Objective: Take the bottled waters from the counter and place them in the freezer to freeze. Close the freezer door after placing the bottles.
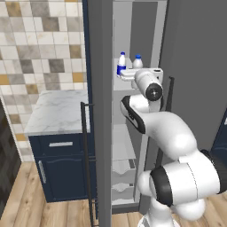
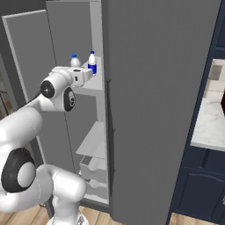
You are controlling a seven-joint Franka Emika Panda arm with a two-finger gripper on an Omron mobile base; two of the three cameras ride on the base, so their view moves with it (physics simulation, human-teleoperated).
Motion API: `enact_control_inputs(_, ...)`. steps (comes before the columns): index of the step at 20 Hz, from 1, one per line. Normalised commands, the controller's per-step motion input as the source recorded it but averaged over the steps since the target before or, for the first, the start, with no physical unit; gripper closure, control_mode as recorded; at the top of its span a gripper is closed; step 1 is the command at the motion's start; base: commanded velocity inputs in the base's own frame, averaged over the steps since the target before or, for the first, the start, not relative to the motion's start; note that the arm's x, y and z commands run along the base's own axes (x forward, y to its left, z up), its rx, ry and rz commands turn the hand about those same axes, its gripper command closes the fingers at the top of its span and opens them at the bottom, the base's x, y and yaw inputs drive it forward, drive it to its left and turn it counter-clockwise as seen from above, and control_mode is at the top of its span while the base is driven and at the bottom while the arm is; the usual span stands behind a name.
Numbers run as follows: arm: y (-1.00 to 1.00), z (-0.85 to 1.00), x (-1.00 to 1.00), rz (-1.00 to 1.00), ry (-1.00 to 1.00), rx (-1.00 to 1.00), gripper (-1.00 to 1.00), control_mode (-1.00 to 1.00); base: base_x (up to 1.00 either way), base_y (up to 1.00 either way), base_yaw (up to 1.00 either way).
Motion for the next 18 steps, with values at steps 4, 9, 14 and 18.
enact_control_inputs(4, 0.00, -0.03, 0.00, 0.00, 0.03, 0.00, 1.00, -1.00, 0.00, 0.00, 0.00)
enact_control_inputs(9, 0.00, -0.16, 0.00, 0.00, 0.02, 0.00, 1.00, -1.00, 0.00, 0.00, 0.00)
enact_control_inputs(14, 0.00, -0.07, 0.10, 0.00, 0.00, 0.00, 1.00, -1.00, 0.00, 0.00, 0.00)
enact_control_inputs(18, 0.00, 0.00, 0.19, 0.00, 0.00, 0.00, 1.00, -1.00, 0.00, 0.00, 0.00)
